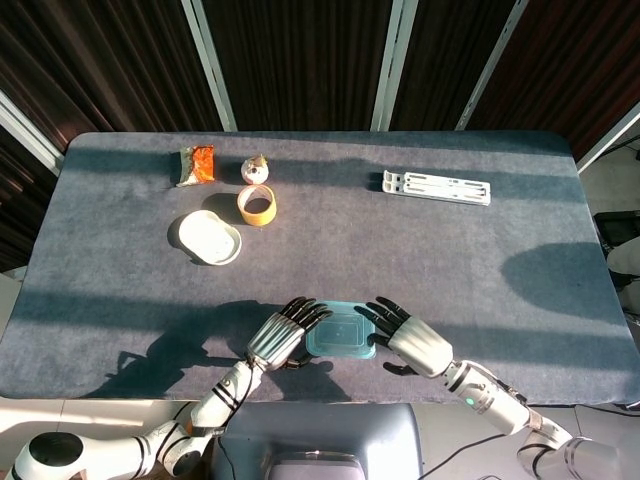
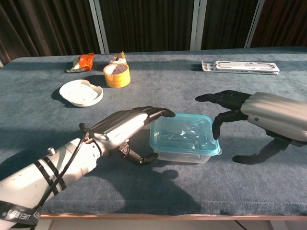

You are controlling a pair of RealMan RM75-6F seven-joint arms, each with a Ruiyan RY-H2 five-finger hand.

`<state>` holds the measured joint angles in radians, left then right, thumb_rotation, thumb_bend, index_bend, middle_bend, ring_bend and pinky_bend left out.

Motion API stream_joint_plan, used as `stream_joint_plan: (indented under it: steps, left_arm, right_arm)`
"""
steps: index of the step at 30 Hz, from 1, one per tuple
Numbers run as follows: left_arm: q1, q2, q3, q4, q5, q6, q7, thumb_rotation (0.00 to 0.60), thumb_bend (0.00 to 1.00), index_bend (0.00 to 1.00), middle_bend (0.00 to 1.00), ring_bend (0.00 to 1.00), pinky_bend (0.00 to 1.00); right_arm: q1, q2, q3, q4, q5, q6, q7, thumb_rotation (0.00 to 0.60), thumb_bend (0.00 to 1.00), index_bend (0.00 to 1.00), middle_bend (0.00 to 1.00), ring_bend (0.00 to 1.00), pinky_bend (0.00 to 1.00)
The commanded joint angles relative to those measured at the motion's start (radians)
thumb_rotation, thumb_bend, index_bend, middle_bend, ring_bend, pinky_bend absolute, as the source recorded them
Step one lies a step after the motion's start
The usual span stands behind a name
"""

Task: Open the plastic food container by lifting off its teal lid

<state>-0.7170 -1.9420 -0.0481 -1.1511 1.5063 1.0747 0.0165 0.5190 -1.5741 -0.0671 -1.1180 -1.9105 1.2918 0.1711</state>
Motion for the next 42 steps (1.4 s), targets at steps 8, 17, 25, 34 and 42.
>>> stream_joint_plan:
  steps: [8, 17, 25, 34, 42]
  left_arm:
    - [0.006, -0.009, 0.004, 0.023, 0.018, 0.009, -0.019, 0.6, 0.33, 0.12, 0.21, 0.17, 0.09]
    - [0.01, -0.005, 0.002, 0.023, 0.023, 0.01, -0.027, 0.6, 0.33, 0.12, 0.21, 0.17, 0.09]
    - [0.01, 0.003, 0.003, 0.016, 0.025, 0.001, -0.027, 0.6, 0.33, 0.12, 0.21, 0.17, 0.09]
    - [0.012, 0.003, 0.006, 0.017, 0.032, 0.002, -0.029, 0.6, 0.33, 0.12, 0.21, 0.17, 0.09]
    - [0.016, -0.001, 0.017, 0.034, 0.047, 0.009, -0.042, 0.6, 0.33, 0.12, 0.21, 0.17, 0.09]
  right_arm:
    - [0.021, -0.07, -0.021, 0.083, 0.003, 0.039, 0.061, 0.6, 0.39, 0.62, 0.04, 0.0, 0.0]
    - [0.03, -0.104, -0.023, 0.121, 0.023, 0.052, 0.074, 0.6, 0.4, 0.63, 0.04, 0.0, 0.0]
    - [0.038, -0.111, -0.028, 0.134, 0.04, 0.052, 0.077, 0.6, 0.4, 0.63, 0.04, 0.0, 0.0]
    - [0.043, -0.117, -0.032, 0.135, 0.052, 0.059, 0.081, 0.6, 0.4, 0.64, 0.05, 0.0, 0.0]
    - [0.045, -0.115, -0.033, 0.133, 0.063, 0.064, 0.085, 0.6, 0.4, 0.65, 0.05, 0.0, 0.0]
